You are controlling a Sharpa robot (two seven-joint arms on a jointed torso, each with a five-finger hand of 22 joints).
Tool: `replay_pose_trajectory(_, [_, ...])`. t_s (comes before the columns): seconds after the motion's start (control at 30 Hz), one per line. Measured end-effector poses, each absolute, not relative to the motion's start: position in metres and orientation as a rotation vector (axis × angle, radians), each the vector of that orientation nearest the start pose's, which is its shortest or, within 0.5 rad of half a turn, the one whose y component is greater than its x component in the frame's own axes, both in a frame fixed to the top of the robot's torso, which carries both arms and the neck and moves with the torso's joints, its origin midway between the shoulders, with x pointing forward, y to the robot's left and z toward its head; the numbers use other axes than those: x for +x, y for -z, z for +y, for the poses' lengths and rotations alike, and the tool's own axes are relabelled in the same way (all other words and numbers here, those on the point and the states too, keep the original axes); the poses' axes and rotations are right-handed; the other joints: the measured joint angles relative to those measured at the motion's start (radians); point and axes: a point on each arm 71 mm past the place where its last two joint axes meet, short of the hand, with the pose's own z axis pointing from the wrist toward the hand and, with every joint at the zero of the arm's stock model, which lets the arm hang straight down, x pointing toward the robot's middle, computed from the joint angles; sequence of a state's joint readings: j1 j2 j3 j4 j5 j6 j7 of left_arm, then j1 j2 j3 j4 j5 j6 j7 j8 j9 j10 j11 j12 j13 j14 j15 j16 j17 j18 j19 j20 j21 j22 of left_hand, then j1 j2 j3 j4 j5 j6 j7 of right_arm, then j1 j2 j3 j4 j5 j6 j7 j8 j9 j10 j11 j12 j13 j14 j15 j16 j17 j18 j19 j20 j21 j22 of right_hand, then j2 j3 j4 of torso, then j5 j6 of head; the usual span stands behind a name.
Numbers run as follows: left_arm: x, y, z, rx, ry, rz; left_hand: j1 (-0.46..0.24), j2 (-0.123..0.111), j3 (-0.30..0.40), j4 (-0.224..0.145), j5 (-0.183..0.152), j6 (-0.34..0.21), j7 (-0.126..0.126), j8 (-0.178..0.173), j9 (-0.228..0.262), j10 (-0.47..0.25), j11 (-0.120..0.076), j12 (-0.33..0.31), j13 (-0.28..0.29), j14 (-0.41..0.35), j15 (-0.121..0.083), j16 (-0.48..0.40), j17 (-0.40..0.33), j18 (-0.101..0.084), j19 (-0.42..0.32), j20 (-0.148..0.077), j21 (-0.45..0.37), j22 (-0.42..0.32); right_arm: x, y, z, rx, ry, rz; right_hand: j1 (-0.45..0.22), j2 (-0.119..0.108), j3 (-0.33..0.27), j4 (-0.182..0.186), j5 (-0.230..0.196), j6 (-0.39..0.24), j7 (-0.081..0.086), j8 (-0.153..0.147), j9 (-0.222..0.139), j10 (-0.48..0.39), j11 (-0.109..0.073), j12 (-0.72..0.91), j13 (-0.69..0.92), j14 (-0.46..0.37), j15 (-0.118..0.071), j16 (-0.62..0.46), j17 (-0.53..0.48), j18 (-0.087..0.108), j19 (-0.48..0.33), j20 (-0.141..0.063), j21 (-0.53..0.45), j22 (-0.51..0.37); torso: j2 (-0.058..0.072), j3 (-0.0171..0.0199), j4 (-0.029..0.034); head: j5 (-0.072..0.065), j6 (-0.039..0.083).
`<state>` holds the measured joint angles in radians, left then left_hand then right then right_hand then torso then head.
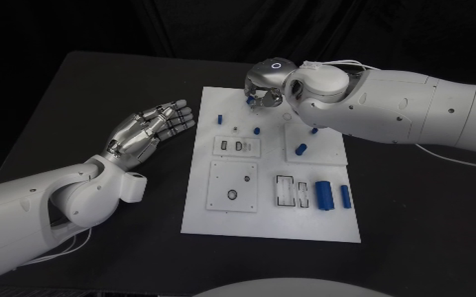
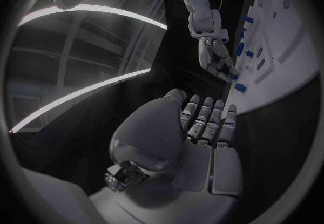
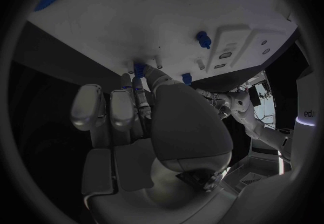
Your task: Assemble the parts on the task board
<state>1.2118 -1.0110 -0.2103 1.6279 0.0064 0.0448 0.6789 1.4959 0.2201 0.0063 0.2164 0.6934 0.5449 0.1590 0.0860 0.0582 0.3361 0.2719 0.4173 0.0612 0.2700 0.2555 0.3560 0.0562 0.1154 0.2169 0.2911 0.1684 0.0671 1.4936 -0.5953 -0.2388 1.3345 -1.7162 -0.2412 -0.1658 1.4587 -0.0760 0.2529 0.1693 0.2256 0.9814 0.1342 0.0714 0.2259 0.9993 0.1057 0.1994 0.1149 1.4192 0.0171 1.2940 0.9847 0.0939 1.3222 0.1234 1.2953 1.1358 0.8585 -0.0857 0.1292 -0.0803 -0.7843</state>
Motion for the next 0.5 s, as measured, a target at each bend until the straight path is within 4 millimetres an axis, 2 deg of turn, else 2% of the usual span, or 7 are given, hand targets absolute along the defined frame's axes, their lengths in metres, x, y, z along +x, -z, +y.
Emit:
replay_pose_trajectory(0.23, [0.435, 0.2031, 0.2476, -1.004, 1.911, 1.402, 0.0, 0.0, 0.0, 0.0, 0.0, 0.0, 0.0, 0.0, 0.0, 0.0, 0.0, 0.0, 0.0, 0.0, 0.0, 0.0, 0.0, 0.0, 0.0, 0.0, 0.0, 0.0, 0.5382, 0.1146, -0.1301, -0.603, -0.361, 1.491, 0.017, -0.012, 0.011, -0.011, -0.021, 0.0, 0.0, 0.0, -0.005, 0.005, -0.002, 0.0, -0.001, -0.004, 0.004, -0.005, -0.008, 0.0, 0.0, 0.0, -0.003, 0.0, 0.0, 0.0012, -0.0007, 0.001, -0.002])
replay_pose_trajectory(0.5, [0.435, 0.2032, 0.2477, -1.004, 1.912, 1.402, 0.0, 0.0, 0.0, 0.0, 0.0, 0.0, 0.0, 0.0, 0.0, 0.0, 0.0, 0.0, 0.0, 0.0, 0.0, 0.0, 0.0, 0.0, 0.0, 0.0, 0.0, 0.0, 0.5381, 0.1152, -0.1293, -0.611, -0.362, 1.497, 0.057, -0.028, 0.036, -0.036, -0.009, -0.007, -0.007, 0.0, -0.012, 0.005, -0.002, 0.0, -0.009, -0.014, -0.006, -0.02, -0.025, 0.0, -0.008, -0.006, -0.012, -0.004, 0.0, 0.0012, -0.0008, 0.001, -0.003])
